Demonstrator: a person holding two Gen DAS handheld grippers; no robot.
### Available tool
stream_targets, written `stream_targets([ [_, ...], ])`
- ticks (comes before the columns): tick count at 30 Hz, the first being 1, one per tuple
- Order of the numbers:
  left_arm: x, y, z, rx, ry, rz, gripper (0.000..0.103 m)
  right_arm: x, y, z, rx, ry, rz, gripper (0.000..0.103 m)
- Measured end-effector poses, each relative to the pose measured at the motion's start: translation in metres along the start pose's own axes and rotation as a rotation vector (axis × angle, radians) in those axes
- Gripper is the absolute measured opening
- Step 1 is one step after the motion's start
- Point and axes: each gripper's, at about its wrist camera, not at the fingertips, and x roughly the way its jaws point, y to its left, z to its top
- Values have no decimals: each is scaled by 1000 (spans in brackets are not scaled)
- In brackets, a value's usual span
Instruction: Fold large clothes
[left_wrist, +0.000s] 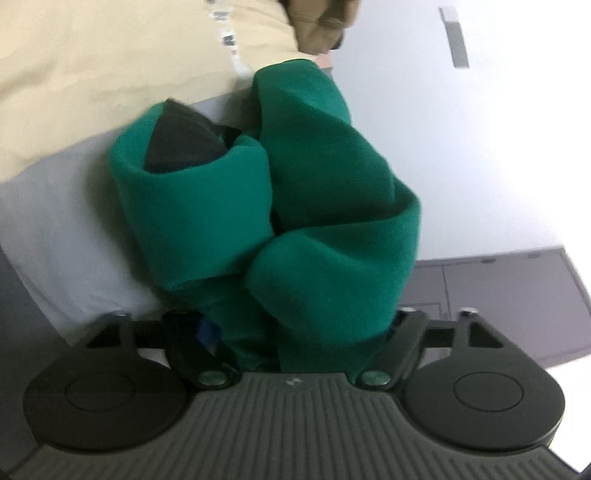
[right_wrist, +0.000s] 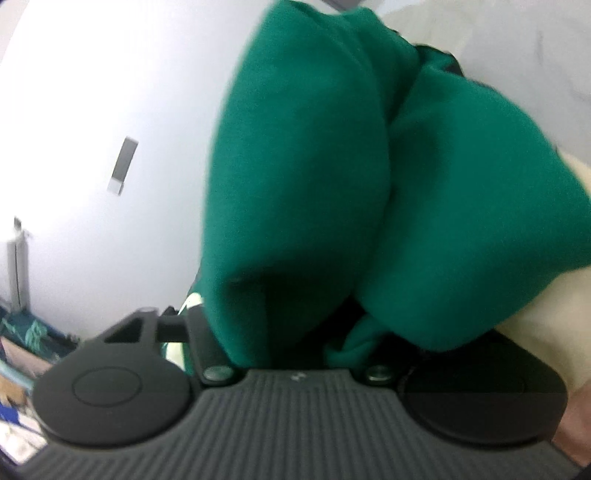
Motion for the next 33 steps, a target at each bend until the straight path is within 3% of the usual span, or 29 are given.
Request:
stream_targets([
  [5, -2, -15, 4, 74, 5, -5, 56, -1, 35, 1, -164, -13, 24, 48],
  [15, -34, -59, 1, 230, 59, -157, 46, -44, 75, 11, -277, -18, 134, 46],
  [24, -32, -102, -42, 260, 112, -227, 34, -91, 101, 38, -357, -93, 197, 46],
  [29, 1, -143, -86, 240, 146, -289, 33, -125, 99, 80, -382, -166, 216, 46],
  [33, 42, -191, -122, 275, 171, -328, 33, -130, 101, 117, -412, -230, 205, 46],
])
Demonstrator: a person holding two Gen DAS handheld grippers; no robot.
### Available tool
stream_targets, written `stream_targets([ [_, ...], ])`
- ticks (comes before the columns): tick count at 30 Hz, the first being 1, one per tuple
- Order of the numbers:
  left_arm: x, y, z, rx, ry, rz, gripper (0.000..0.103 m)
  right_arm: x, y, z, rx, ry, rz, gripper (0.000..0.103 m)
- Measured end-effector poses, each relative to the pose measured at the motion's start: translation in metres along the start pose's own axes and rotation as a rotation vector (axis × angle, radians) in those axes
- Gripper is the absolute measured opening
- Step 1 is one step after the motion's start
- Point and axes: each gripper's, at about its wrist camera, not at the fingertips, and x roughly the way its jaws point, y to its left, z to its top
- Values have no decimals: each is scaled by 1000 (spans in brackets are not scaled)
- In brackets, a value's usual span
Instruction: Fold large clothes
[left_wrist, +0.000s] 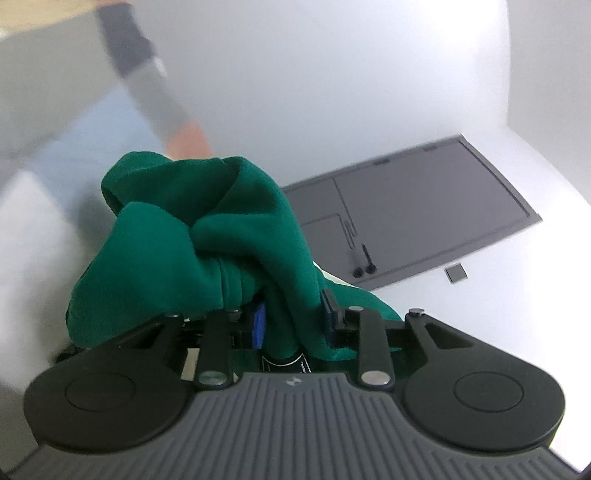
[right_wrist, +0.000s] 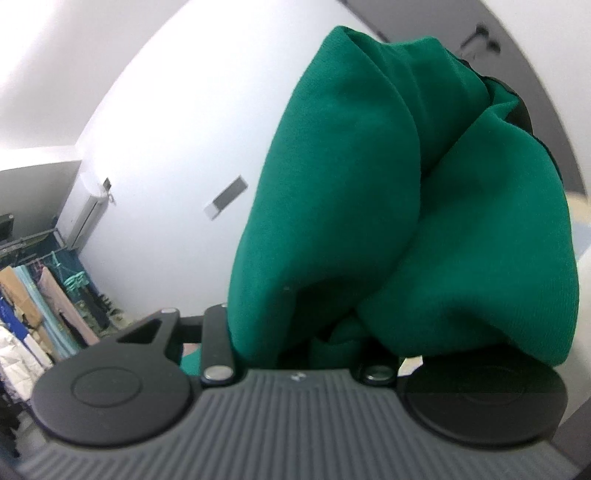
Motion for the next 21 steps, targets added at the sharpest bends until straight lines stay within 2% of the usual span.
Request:
stream_targets([
  [3, 57, -24, -11, 35, 26, -22, 33, -9, -21, 23, -4, -41, -25, 46],
  [6, 113, -33, -23, 87, 67, -29, 33, -13, -49, 36, 18, -71, -56, 46],
  [10, 179, -25, -37, 118, 156, 26, 33, -16, -95, 36, 64, -88, -112, 46],
  [16, 216, -8, -90, 310, 251, 86, 33, -25, -168, 0, 180, -55, -198, 46],
  [21, 205, 10, -116, 416, 296, 144, 33, -41, -214, -46, 277, -35, -242, 46],
])
